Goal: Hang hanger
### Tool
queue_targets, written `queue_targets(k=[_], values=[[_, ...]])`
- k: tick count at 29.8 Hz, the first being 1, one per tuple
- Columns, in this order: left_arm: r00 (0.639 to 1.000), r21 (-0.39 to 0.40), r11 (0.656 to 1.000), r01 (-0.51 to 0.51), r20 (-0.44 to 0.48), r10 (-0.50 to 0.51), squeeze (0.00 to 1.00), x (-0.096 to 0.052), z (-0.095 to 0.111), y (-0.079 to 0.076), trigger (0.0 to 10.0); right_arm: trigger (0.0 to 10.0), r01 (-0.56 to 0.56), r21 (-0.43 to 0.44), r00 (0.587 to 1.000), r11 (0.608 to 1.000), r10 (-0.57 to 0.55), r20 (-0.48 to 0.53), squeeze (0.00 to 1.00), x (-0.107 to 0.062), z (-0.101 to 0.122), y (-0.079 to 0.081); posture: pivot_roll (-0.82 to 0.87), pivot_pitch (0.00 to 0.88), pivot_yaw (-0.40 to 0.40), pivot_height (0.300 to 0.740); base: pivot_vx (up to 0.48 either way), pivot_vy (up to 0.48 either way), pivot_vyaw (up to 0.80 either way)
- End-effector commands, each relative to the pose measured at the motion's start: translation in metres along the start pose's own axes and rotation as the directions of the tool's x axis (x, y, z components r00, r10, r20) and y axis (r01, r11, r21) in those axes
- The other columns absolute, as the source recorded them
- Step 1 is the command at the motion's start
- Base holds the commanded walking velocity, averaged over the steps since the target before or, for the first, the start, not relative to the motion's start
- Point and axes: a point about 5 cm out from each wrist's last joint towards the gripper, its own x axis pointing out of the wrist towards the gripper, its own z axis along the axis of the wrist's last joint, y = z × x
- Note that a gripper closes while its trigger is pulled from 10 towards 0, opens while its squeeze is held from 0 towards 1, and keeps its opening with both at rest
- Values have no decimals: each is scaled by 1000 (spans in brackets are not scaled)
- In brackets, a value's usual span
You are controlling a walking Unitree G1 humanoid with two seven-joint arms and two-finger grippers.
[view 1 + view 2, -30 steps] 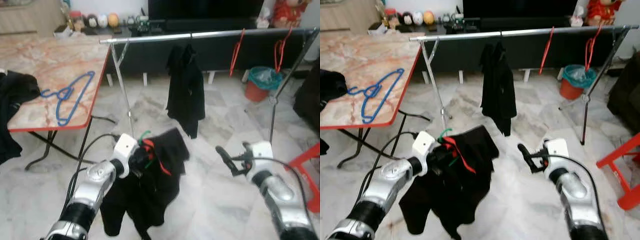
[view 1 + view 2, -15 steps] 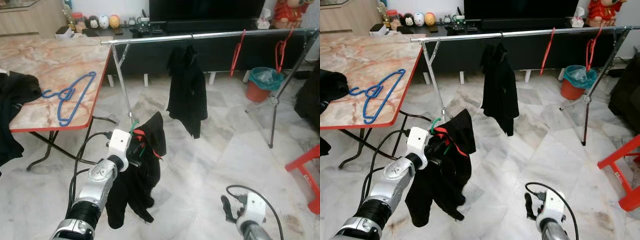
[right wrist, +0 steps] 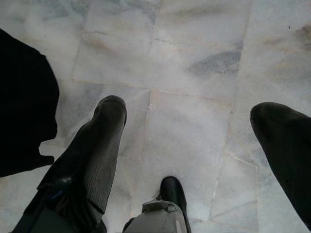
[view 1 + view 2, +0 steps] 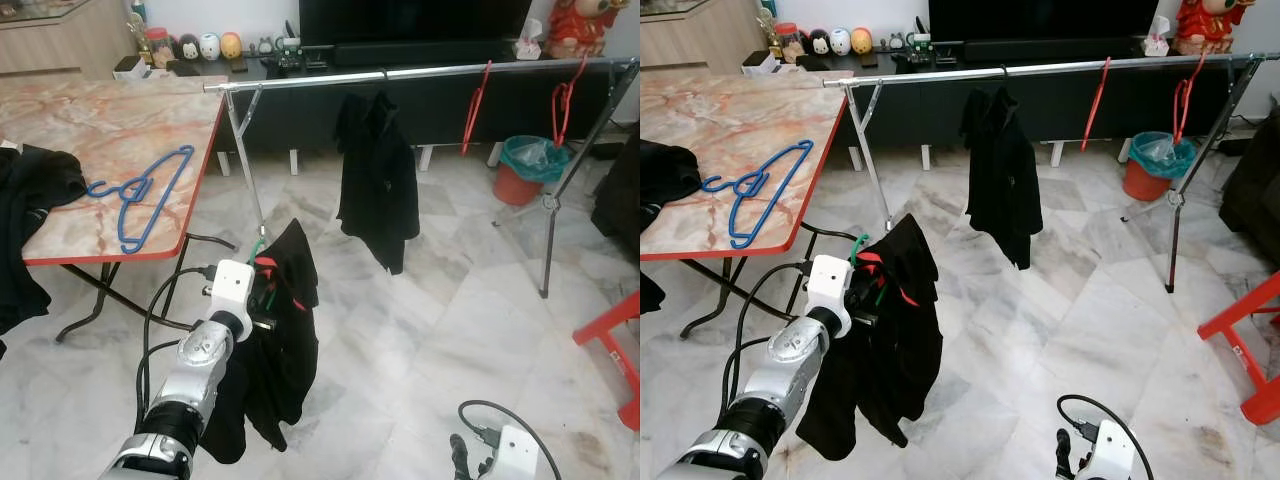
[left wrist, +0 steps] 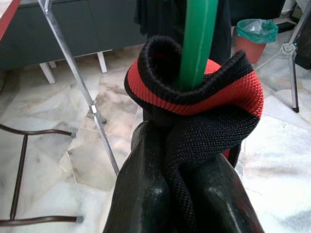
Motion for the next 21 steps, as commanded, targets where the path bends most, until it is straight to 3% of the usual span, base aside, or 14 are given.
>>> queue_targets(k=[1,12,15,21], values=[[999,19,1000,-8,43,7,0,4,10,3,10000,10000,15,34,1000,999,-14,-15,0,-1,-5,-2,-6,0,35,740,0,0,0],[998,26,1000,-16,57,15,0,7,15,5,10000,10000,51,100,999,994,-51,-7,0,0,0,-7,-6,0,39,740,22,0,0],[998,27,999,-19,56,17,0,8,16,6,10000,10000,50,129,999,990,-48,-16,0,0,-1,-7,-6,0,39,740,0,0,-800],[998,24,1000,-20,54,18,0,9,16,5,10000,10000,43,91,999,995,-43,-7,0,0,0,-8,-9,3,34,740,254,0,-230]])
